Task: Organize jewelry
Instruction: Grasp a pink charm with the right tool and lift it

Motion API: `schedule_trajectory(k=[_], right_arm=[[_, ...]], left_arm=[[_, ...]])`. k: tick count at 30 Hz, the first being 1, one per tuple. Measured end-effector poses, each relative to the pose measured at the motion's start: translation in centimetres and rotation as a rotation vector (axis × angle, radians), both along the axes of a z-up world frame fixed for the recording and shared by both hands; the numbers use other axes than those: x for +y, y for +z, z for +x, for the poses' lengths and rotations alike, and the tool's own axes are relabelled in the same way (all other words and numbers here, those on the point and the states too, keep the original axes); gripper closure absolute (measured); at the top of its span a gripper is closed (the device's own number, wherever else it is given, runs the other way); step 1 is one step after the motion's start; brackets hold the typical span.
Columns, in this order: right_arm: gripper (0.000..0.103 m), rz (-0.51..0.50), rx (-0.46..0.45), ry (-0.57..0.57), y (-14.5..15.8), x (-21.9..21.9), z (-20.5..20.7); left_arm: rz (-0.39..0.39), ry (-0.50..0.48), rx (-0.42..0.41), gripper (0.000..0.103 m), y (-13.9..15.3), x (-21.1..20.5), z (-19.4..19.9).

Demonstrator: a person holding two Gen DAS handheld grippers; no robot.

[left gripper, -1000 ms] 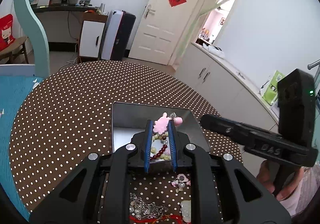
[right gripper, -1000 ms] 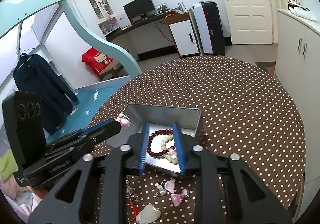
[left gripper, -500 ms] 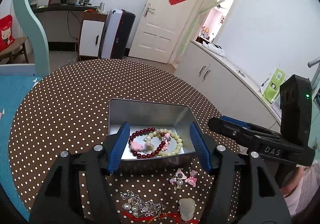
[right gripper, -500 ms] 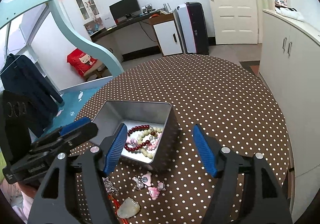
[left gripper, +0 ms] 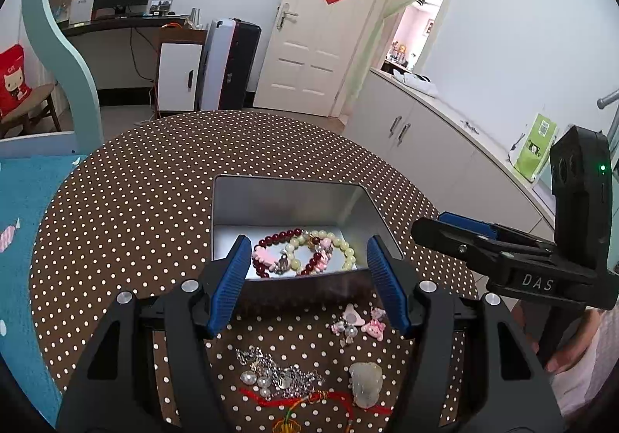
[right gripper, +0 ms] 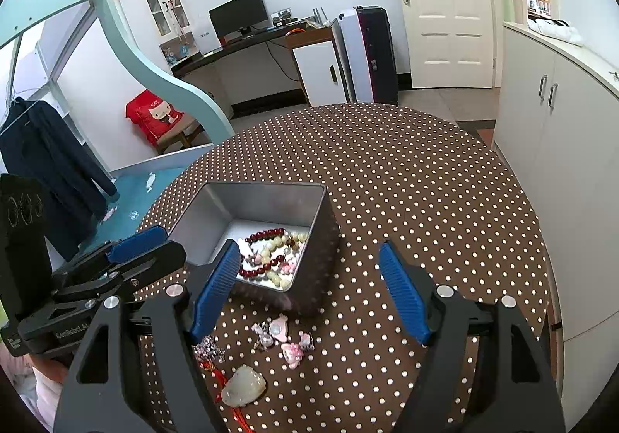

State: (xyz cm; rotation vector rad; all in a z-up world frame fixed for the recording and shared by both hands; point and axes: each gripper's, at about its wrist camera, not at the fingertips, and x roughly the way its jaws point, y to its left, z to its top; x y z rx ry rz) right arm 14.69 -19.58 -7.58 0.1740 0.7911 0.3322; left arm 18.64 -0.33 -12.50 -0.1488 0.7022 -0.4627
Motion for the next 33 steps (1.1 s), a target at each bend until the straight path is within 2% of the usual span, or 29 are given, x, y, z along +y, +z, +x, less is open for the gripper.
schedule_trajectory(k=[3, 6, 9, 10, 13, 17, 20, 23, 25, 33], right_arm=[[0.032, -0.035, -0.005, 0.006, -0.6, 0.2, -1.1], [0.032, -0.138, -0.003, 0.044, -1.7, 1.2, -2.3], [0.043, -0.203, 0.025, 0.106, -3.4, 2.5, -3.4], [0.05, -0.208, 0.038, 0.119, -4.0, 2.8, -3.6], [0.062, -0.225, 0.07, 0.137, -5.3, 3.6, -3.7], [0.069, -0.22, 0.094, 0.155, -6.3, 4.1, -3.4], [0.072, -0.259, 0.106, 0.15, -7.0, 4.4, -3.0], [0.08, -0.301, 0.08, 0.155, -7.4, 4.9, -3.3], [0.089, -0.304, 0.073, 0.156, -7.4, 4.8, -3.4], [0.09, -0.239, 0.086, 0.153, -7.5, 3.6, -3.2]], left_arm=[[0.007, -0.018, -0.013, 0.041, 0.1, -0.1, -0.9], [0.014, -0.052, -0.023, 0.041, 0.2, -0.4, -2.1], [0.031, -0.082, -0.02, 0.041, -0.1, -0.9, -3.0], [0.034, -0.091, -0.015, 0.041, -0.2, -1.0, -3.2], [0.042, -0.106, 0.012, 0.041, -1.1, -1.3, -3.6], [0.05, -0.104, 0.042, 0.041, -2.1, -1.3, -3.8], [0.045, -0.098, 0.062, 0.041, -2.7, -1.0, -3.8], [0.053, -0.081, 0.084, 0.041, -3.4, -0.7, -3.6], [0.065, -0.071, 0.101, 0.041, -3.9, -0.8, -3.4], [0.081, -0.099, 0.107, 0.041, -4.4, -1.5, -3.4]])
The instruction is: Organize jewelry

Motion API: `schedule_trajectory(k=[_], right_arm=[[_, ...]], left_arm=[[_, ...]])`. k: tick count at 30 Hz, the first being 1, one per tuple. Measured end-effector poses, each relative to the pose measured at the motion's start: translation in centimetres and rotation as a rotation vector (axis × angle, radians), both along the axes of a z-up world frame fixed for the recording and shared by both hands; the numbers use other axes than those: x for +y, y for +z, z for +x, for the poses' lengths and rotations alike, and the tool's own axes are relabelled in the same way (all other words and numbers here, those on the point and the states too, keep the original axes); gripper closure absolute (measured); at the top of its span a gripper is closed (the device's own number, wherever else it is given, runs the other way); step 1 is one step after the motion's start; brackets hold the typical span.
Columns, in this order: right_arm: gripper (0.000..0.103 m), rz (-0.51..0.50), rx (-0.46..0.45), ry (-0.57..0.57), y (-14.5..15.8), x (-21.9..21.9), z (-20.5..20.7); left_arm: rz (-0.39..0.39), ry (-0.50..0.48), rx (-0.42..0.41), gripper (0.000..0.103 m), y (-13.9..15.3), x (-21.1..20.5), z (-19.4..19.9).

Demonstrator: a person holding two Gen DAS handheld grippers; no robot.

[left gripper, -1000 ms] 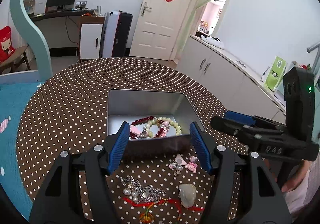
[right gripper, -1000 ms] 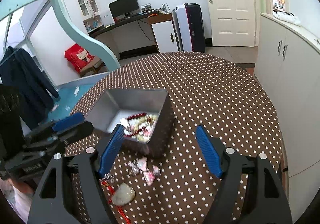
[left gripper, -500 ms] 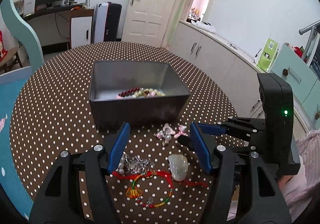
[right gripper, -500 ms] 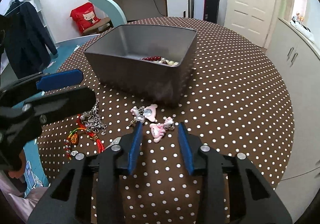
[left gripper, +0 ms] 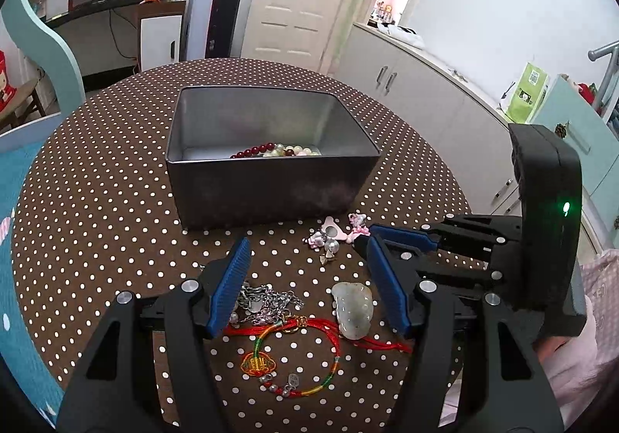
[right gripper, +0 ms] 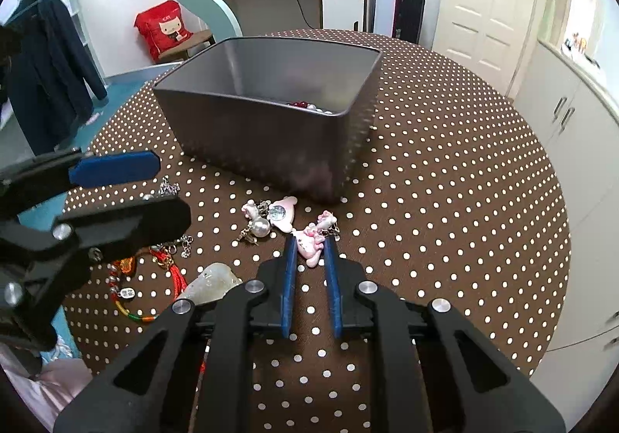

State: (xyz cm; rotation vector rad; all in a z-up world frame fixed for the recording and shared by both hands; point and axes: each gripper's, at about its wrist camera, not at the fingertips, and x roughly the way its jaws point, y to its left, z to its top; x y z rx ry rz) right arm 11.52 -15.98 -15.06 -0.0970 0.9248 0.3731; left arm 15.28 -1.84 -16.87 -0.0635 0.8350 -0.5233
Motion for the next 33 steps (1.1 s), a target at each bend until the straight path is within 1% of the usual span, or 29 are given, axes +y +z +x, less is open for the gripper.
schedule_trajectory(k=[2, 10, 12, 14, 17, 18, 20, 21, 23, 26, 30, 32, 33], right_arm=[[0.09, 0.01, 0.005, -0.012, 0.2, -0.4, 0.0], [0.091, 0.069, -0.026, -0.079, 1.8, -3.3, -0.6], [0.091, 0.113, -0.025, -0.101, 2.1, -4.4, -0.6], [0.091, 0.149, -0.015, -0.134, 2.1, -5.4, -0.4], [0.091, 0.175, -0.004, -0.15, 1.9, -6.3, -0.3], [0.091, 0.184, 0.003, -0.148, 1.7, -6.5, -0.3], [0.091, 0.192, 0.009, -0.145, 1.6, -6.9, -0.4], [0.091, 0.197, 0.011, -0.14, 1.6, -7.0, -0.4], [0.095, 0.205, 0.015, -0.134, 1.4, -7.1, -0.5], [0.096, 0.221, 0.021, -0.124, 1.3, -7.1, -0.4], [0.1, 0.234, 0.026, -0.111, 1.3, -7.1, -0.4], [0.099, 0.229, 0.027, -0.111, 1.3, -7.1, -0.4], [0.098, 0.221, 0.027, -0.116, 1.3, -6.9, -0.1]], left_arm=[[0.001, 0.001, 0.006, 0.041, -0.2, -0.1, 0.0], [0.009, -0.014, 0.037, 0.042, -1.1, -1.5, 0.6], [0.013, -0.015, 0.047, 0.044, -1.3, -1.8, 0.9], [0.016, -0.012, 0.06, 0.052, -1.6, -2.2, 1.0], [0.025, -0.02, 0.068, 0.06, -1.9, -3.1, 1.2], [0.037, -0.023, 0.072, 0.062, -2.1, -3.5, 1.3], [0.054, -0.028, 0.082, 0.073, -2.5, -4.1, 1.4], [0.061, -0.03, 0.086, 0.075, -2.6, -4.4, 1.5], [0.075, -0.037, 0.093, 0.084, -2.9, -4.9, 1.7], [0.104, -0.035, 0.103, 0.092, -3.4, -5.5, 2.1], [0.124, -0.03, 0.099, 0.094, -3.5, -5.6, 2.2], [0.123, -0.026, 0.099, 0.094, -3.4, -5.6, 2.1], [0.12, -0.021, 0.1, 0.094, -3.4, -5.5, 2.1]])
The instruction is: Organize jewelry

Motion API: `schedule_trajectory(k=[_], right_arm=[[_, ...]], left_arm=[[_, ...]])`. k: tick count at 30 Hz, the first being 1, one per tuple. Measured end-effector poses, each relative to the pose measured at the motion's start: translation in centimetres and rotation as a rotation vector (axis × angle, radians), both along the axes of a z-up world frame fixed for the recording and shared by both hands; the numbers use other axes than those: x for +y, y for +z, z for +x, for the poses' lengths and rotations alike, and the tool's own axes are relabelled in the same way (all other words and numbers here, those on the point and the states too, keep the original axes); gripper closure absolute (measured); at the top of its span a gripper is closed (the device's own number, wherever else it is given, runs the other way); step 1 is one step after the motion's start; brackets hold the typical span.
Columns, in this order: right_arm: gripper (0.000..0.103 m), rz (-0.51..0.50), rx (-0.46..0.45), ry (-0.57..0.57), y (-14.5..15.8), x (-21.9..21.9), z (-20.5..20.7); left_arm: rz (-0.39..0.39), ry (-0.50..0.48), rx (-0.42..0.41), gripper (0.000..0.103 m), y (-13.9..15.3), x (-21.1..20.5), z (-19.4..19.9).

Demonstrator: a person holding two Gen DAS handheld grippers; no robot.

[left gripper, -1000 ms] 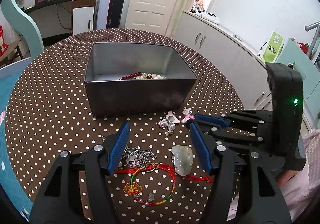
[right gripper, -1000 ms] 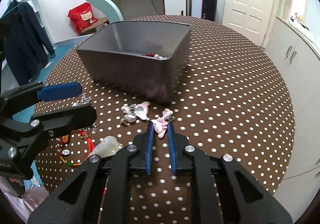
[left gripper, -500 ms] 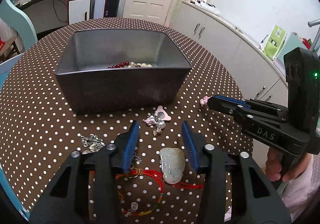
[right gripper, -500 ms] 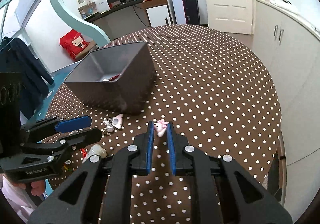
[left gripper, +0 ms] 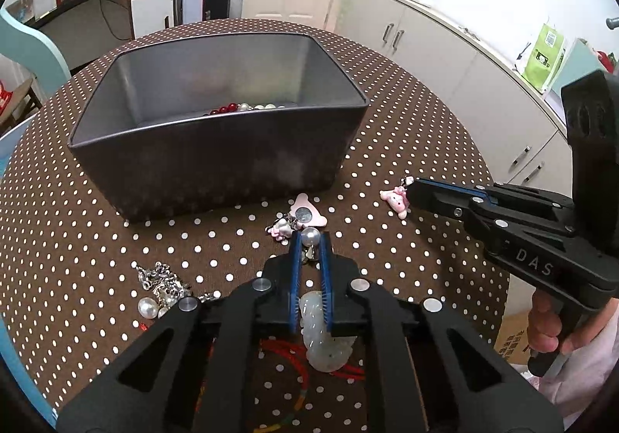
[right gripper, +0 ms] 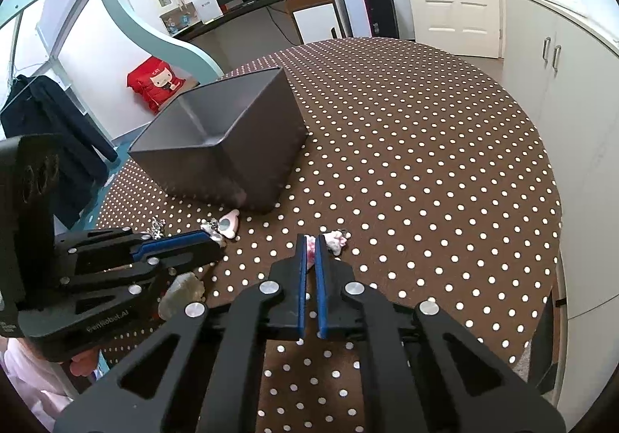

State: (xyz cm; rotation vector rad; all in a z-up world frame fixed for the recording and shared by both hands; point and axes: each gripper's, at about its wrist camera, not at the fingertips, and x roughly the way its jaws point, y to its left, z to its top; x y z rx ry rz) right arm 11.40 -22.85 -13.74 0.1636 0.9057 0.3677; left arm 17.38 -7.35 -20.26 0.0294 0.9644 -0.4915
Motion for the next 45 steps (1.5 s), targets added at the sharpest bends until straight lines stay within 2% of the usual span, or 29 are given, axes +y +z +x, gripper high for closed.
schedule_trajectory(k=[2, 4, 7, 11, 13, 16, 26, 35, 41, 45], right_arm=[[0.087, -0.017, 0.007, -0.026, 0.0, -0.3, 0.0], [0.06, -0.023, -0.011, -0.02, 0.1, -0.3, -0.3], [0.055, -0.055, -0.004, -0.015, -0.3, 0.3, -0.1], [0.062, -0.125, -0.042, 0.025, -0.4, 1.9, 0.3], [0.08, -0.182, -0.061, 0.024, -0.5, 2.5, 0.4], [0.097, -0.15, -0.051, 0.015, -0.7, 2.0, 0.7], [0.097, -0.123, -0.031, -0.005, -0.3, 1.0, 0.3], [0.097, -0.084, -0.118, 0.028, 3.3, 1.3, 0.2], [0.097, -0.064, -0.189, 0.087, 6.0, 3.1, 1.2], [0.097, -0.068, -0.21, 0.143, 6.5, 5.0, 2.2]], left_arm=[[-0.002, 0.005, -0.005, 0.094, 0.2, -0.1, -0.1], [-0.012, 0.013, -0.011, 0.094, 0.5, 0.3, -0.3], [-0.022, 0.023, -0.019, 0.094, 0.9, 0.8, -0.4], [-0.044, 0.031, -0.033, 0.094, 1.5, 1.3, -0.6], [-0.052, 0.034, -0.04, 0.094, 1.7, 1.8, -0.7], [-0.076, 0.045, -0.05, 0.094, 2.1, 2.4, -1.0], [-0.107, 0.064, -0.078, 0.094, 3.2, 3.8, -1.7], [-0.137, 0.082, -0.144, 0.094, 5.5, 5.3, -2.3], [-0.15, 0.114, -0.187, 0.094, 7.3, 6.4, -1.5], [-0.161, 0.134, -0.192, 0.094, 8.1, 6.7, -0.3]])
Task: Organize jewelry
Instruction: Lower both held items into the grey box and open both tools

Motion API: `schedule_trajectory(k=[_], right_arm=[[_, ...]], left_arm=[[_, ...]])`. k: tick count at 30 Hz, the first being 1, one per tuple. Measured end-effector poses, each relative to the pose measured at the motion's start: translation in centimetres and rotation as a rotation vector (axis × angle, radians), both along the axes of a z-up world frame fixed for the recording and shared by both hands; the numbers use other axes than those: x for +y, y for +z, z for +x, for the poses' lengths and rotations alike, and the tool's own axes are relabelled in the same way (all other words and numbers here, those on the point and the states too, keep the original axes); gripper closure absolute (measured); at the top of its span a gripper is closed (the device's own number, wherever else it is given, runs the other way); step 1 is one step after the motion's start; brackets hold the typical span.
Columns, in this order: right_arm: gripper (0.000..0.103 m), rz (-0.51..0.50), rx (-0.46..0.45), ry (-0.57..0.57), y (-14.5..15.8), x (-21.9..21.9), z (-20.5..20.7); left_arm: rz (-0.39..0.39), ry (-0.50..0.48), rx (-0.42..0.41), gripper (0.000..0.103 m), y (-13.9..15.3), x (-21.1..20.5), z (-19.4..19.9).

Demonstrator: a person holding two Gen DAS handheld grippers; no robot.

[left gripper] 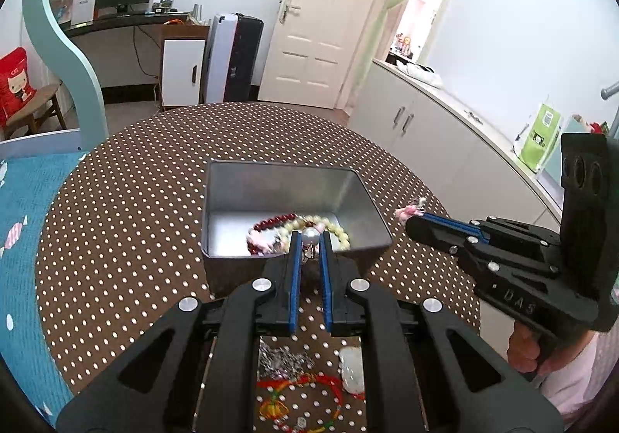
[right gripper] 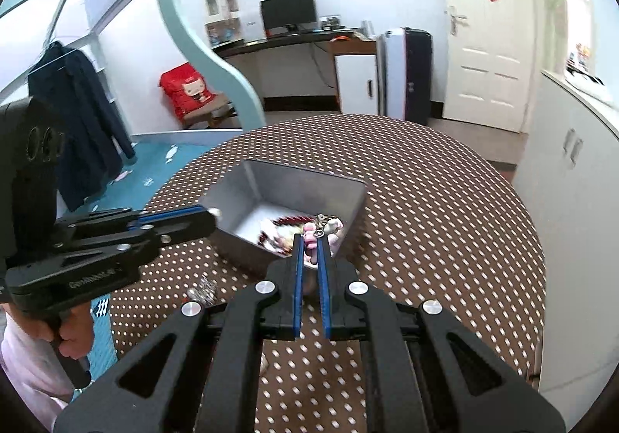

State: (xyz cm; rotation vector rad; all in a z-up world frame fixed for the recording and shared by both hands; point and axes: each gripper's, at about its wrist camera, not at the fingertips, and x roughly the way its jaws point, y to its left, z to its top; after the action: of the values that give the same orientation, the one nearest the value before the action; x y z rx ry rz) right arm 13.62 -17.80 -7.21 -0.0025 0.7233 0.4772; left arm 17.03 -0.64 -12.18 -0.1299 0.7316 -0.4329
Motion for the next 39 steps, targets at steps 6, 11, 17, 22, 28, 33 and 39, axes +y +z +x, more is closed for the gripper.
schedule_trajectory(k=[6, 11, 17, 22, 28, 33, 39], right_arm=[[0.096, -0.032, 0.032, 0.053, -1.2, 2.1, 2.1], [0.066, -0.052, 0.028, 0.028, -1.2, 1.8, 2.2], [0.039, -0.077, 0.027, -0.038, -1.3, 0.7, 1.7], [0.031, -0.07, 0.049, -0.073, -1.7, -0.2, 1.4], [0.024, -0.059, 0.06, -0.101, -1.9, -1.3, 0.9], [0.024, -0.06, 0.079, -0.089, -2.5, -1.4, 0.0], [0.024, -0.067, 0.086, -0.018, -3.1, -0.1, -1.7]], left_arm=[[-0.008, 0.004, 0.0, 0.094, 0.4, 0.0, 1.5], [-0.018, 0.008, 0.021, 0.094, -0.2, 0.1, 2.4], [-0.027, 0.012, 0.022, 0.094, -0.4, 0.3, 3.0], [-0.02, 0.021, 0.03, 0.094, -0.6, 0.3, 3.2], [-0.024, 0.014, 0.014, 0.08, -0.4, 0.3, 2.7], [-0.014, 0.011, 0.016, 0.08, -0.5, 0.3, 1.9], [0.01, 0.003, 0.014, 0.08, -0.7, 0.2, 0.2]])
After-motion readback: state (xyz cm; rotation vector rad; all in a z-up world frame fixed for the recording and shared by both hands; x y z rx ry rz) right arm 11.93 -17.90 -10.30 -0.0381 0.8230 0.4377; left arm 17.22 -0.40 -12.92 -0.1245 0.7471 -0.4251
